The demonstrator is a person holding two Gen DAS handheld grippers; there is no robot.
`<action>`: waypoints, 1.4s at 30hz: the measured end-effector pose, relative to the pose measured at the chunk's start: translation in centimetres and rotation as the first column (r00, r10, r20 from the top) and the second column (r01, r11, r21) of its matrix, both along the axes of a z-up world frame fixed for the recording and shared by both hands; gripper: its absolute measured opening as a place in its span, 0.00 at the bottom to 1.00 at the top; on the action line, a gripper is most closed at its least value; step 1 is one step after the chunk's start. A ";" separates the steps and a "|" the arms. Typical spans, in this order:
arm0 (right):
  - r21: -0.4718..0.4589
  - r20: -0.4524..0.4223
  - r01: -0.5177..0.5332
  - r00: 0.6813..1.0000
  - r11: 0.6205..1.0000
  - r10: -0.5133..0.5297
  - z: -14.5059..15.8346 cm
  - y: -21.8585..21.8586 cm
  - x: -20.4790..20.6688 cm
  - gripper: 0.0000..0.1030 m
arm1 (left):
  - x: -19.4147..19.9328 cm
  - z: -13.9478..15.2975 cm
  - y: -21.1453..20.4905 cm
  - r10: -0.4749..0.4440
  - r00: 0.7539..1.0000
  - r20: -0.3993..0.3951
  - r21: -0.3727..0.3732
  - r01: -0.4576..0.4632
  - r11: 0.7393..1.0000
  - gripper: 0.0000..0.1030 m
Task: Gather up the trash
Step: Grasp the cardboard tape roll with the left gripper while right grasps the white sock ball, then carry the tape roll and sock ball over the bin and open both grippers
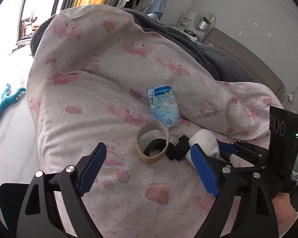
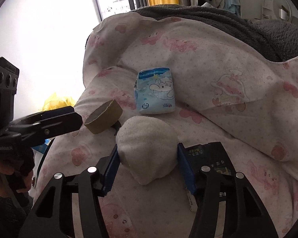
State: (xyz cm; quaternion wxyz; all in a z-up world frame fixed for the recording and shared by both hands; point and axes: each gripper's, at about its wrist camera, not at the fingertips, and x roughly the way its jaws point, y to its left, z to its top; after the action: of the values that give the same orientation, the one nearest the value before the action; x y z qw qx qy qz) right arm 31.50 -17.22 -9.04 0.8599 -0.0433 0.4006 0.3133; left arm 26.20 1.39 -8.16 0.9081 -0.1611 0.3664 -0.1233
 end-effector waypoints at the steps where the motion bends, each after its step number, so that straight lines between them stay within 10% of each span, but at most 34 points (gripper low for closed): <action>1: 0.014 -0.002 0.003 1.000 1.000 -0.003 0.1 -0.3 0.1 0.55 | 0.1 -0.1 -0.1 0.000 1.000 -0.002 0.001 0.000 1.000 0.84; 19: 0.189 0.007 0.009 1.000 0.982 -0.010 2.8 -2.3 -0.8 0.55 | 2.1 -1.4 -1.6 -0.001 0.999 -0.038 -0.024 0.000 1.000 0.69; 28: 0.199 0.004 0.010 1.000 0.980 -0.011 3.3 -2.2 -1.0 0.55 | 2.6 -1.7 -1.7 -0.009 0.999 -0.046 -0.012 0.008 1.000 0.44; 42: 0.197 0.008 0.008 1.000 0.980 -0.010 4.0 0.7 -0.8 0.55 | 0.1 0.1 -0.1 -0.020 1.000 0.008 0.033 0.020 0.999 0.43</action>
State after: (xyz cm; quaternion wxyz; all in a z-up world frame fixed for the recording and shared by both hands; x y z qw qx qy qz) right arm 30.70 -16.49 -5.02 0.8632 0.0426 0.3640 0.3472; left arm 26.34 1.34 -8.03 0.9109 -0.1418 0.3662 -0.1269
